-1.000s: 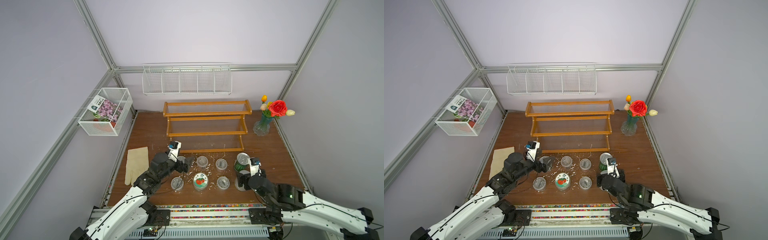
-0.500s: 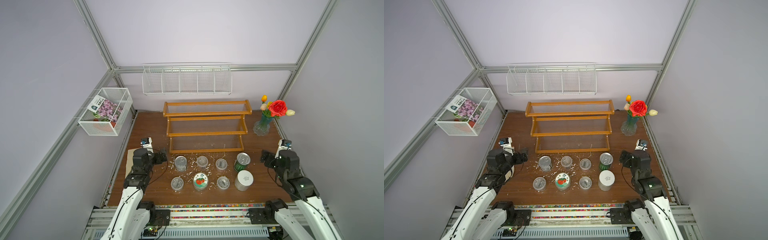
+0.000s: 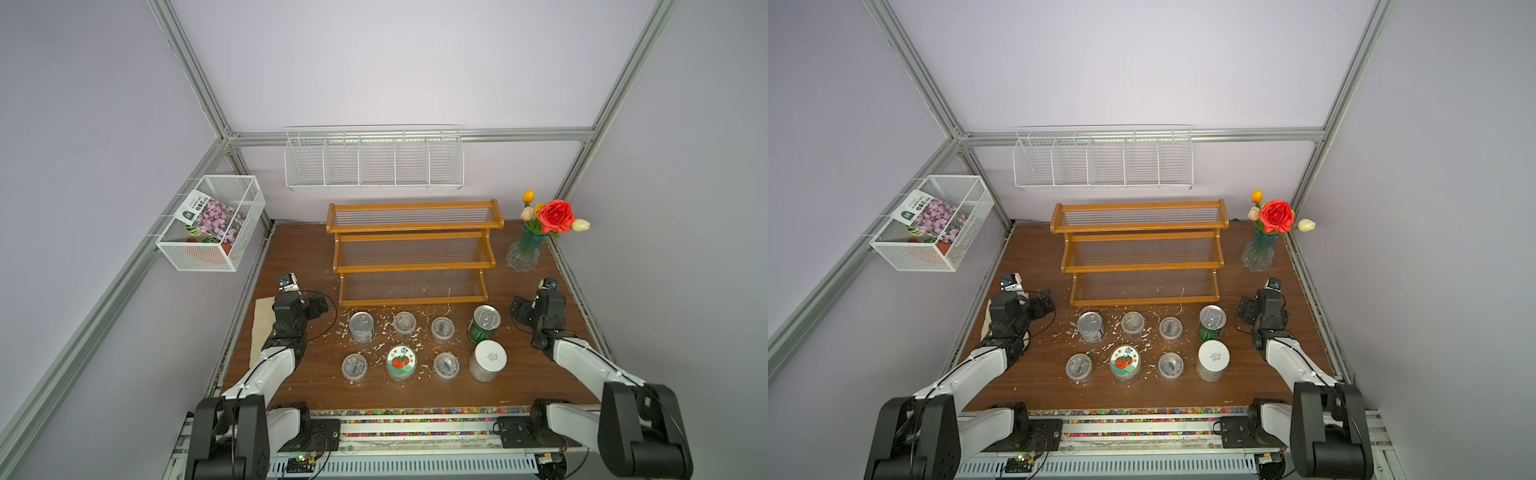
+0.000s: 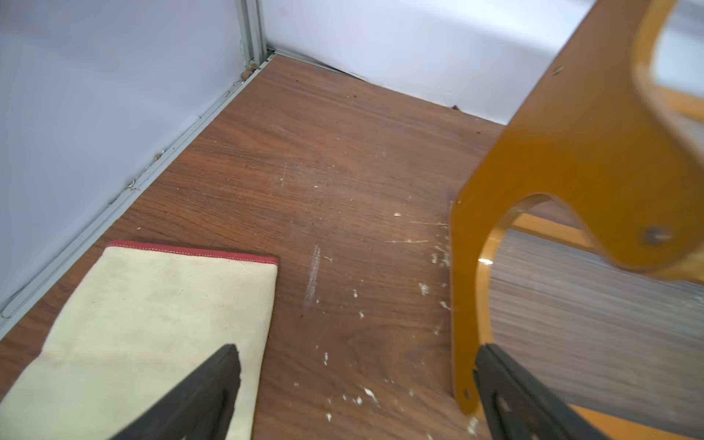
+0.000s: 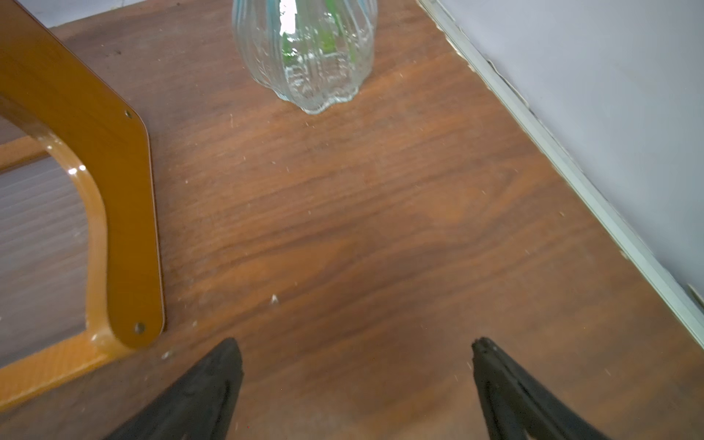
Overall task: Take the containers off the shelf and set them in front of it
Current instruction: Reset both arms
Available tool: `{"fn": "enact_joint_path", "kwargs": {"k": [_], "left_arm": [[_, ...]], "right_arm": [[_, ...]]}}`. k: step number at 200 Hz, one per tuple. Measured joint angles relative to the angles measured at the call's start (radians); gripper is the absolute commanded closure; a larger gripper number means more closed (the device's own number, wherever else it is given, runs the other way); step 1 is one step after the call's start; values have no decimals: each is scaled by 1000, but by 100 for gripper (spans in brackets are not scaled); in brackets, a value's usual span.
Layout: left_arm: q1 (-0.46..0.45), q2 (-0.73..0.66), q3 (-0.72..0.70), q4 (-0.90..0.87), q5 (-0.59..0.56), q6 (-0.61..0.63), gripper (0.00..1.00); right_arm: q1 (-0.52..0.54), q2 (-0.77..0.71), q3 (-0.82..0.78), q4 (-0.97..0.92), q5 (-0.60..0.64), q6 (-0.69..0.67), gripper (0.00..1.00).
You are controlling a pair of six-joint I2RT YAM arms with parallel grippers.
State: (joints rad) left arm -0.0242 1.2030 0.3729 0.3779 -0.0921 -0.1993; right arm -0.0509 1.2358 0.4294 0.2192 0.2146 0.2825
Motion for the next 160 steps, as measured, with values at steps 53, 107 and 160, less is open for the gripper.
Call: {"fn": "enact_joint_path", "kwargs": {"k": [53, 107, 160], "left_arm": [[0, 163, -3, 301, -82, 70, 0], [5, 254, -67, 540, -164, 83, 0], [5, 330, -114, 705, -135, 111, 0]], "right_arm": [[0, 182, -8, 366, -66, -77, 2], [0, 222, -18, 515, -127, -124, 2], [0, 222, -63, 600, -142, -138, 2]]}}
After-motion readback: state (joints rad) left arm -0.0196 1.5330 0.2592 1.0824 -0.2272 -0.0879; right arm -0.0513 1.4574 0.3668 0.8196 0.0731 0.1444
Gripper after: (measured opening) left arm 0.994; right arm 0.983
